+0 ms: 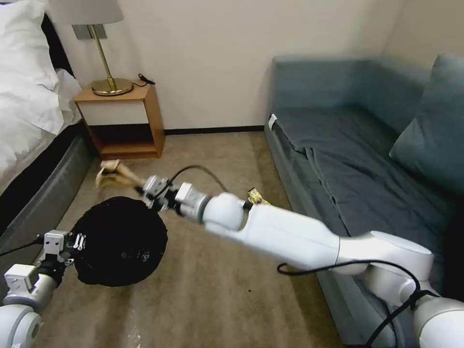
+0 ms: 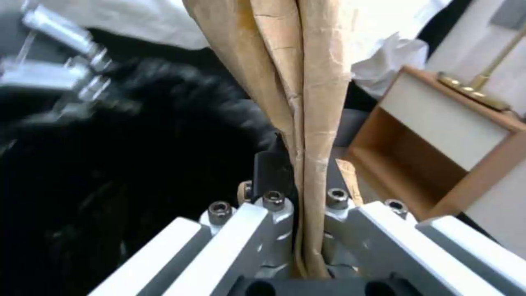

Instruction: Pick up the trash bin, then pick up the garbage on the floor and place it into the trash bin.

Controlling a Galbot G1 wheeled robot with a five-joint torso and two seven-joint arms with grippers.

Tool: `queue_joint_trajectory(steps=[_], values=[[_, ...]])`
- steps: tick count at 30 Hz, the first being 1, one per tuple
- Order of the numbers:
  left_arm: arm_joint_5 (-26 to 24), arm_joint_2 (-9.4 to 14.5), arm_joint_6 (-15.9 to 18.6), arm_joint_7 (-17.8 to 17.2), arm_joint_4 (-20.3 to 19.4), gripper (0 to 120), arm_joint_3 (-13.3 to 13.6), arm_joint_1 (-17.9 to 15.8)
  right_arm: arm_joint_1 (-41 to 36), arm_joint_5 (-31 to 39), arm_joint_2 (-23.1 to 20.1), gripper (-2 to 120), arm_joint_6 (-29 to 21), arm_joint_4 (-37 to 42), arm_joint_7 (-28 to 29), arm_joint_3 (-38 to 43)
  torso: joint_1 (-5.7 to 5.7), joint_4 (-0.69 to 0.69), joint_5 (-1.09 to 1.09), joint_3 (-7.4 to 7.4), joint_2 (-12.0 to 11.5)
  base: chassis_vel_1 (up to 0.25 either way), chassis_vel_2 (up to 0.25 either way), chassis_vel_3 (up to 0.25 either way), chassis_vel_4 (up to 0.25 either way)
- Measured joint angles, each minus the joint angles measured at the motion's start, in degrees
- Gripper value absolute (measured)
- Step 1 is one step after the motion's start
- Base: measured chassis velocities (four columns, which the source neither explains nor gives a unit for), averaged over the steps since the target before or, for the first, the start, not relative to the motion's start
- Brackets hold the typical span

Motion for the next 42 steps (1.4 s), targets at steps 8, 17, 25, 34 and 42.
queue_joint_trajectory(steps=[8, 17, 25, 34, 42], values=[[0.19, -0.5, -0.02, -0.35, -0.24, 7, 1.34, -0.64, -2.28, -0.53, 4.42, 0, 0.35, -5.22, 2.72, -1.55, 0.0, 0.0, -0.01, 0.0, 0.0, 0.0, 0.0, 0.0, 0.0], [0.12, -0.66, -0.03, -0.46, -0.23, 7, 1.66, -1.11, -6.68, -0.15, 9.71, 0, 0.73, -10.97, 6.77, -2.41, 0.0, 0.0, -0.01, 0.0, 0.0, 0.0, 0.0, 0.0, 0.0], [-0.37, -0.72, -1.68, 0.21, 0.59, 7, 0.85, -0.66, -7.89, -0.41, 10.72, 19, -0.77, -10.81, 11.07, -3.95, 0.0, -0.01, -0.01, 0.0, 0.0, 0.0, 0.0, 0.0, 0.0], [-1.51, -0.18, -1.95, 0.37, 1.31, 7, -0.19, -0.62, -8.23, -0.43, 10.03, 52, -1.95, -9.88, 12.23, -4.4, 0.0, 0.0, 0.0, 0.0, 0.0, 0.0, 0.0, 0.0, 0.0], [-1.95, 0.89, -2.27, 0.51, 2.66, 7, -0.41, -1.0, -8.79, -0.42, 8.57, 82, -2.73, -9.1, 12.46, -4.76, 0.0, 0.0, 0.0, 0.0, 0.0, 0.0, 0.0, 0.0, 0.0]])
